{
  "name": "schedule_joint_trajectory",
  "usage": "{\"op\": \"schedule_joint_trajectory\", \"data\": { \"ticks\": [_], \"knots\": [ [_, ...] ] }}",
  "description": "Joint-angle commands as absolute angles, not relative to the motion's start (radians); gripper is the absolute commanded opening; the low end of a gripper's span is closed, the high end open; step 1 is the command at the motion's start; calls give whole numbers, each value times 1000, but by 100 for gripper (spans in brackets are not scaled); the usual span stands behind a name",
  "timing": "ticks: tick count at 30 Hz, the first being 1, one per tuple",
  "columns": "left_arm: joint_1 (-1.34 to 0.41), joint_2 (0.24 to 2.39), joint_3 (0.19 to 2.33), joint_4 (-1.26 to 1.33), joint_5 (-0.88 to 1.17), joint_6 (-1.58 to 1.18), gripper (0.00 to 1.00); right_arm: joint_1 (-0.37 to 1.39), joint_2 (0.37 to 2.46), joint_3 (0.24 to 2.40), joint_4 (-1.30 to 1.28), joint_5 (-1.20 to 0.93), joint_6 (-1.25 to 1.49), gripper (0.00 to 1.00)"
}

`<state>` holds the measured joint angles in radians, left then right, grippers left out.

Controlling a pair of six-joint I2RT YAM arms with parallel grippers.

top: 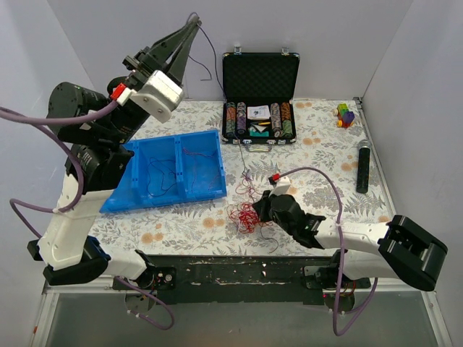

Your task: Untangle the cables

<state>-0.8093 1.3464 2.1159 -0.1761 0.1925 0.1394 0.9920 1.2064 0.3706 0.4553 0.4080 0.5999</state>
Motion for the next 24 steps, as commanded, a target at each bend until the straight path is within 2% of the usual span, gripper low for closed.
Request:
{"op": "schedule_joint_trajectory", "data": {
  "ticks": [1,9,16,20,24],
  "knots": [
    [-815,1315,2092,76,153,317,0,989,1233,331,419,394,663,1],
    [-816,1380,2106,415,133,697,0,991,1229,331,336,388,706,1],
    [-815,1562,2423,421,121,847,0,991,1230,341,296,384,719,1],
    [-816,1459,2245,400,60,853,0,991,1201,319,305,374,721,1],
    [-815,1365,2082,324,-130,775,0,991,1169,298,310,370,727,1]
  ]
}}
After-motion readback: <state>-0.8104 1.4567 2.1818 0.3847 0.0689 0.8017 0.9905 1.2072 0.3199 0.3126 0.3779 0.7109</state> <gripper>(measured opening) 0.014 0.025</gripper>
